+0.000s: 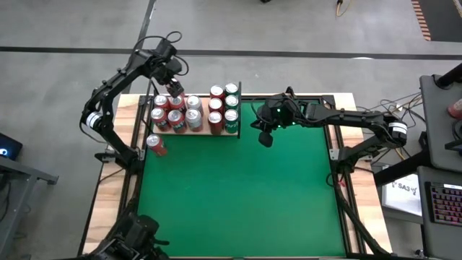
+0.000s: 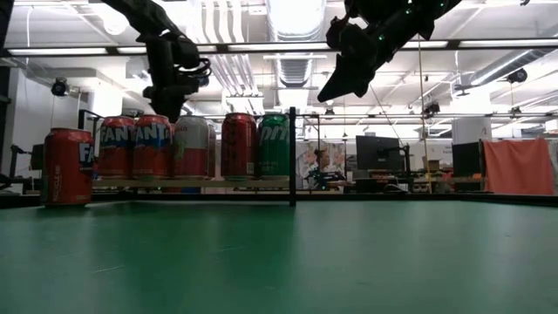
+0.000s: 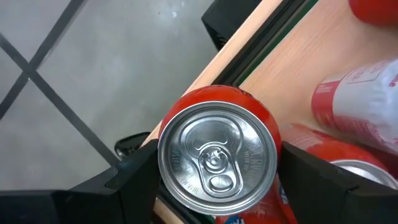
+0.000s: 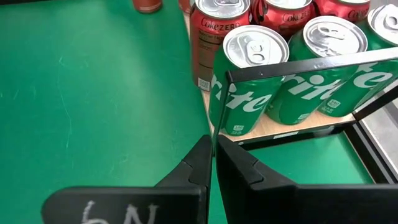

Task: Place canned beverage on shelf
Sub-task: Put the red soda can on the shelf aligned with the other red soda can

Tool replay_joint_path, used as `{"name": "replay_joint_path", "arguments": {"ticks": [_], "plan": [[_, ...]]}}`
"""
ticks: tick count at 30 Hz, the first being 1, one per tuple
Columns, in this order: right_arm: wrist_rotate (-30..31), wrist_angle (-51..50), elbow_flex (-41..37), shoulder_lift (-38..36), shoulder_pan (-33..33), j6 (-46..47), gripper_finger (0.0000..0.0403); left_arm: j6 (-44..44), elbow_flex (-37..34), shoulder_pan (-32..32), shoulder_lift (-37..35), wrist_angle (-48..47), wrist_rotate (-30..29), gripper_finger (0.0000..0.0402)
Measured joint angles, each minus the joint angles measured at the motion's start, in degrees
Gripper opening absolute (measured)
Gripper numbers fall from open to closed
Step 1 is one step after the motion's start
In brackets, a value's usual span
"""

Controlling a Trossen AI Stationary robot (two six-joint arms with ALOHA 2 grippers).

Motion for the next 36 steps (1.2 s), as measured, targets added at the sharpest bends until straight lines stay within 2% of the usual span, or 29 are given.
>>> {"name": "replay_joint_path", "arguments": {"ticks": [11,36], "plan": [[0.0,0.0,0.0,0.0,0.0,-0.28,0.0013,-0.53,-0.34,0.0,0.0,-2.85,-0.14,0.0268],[0.0,-0.04,0.0,0.0,0.0,-1.07,0.0013,-2.86,-1.81,0.02,0.0,-2.7,-0.25,0.0269]]}}
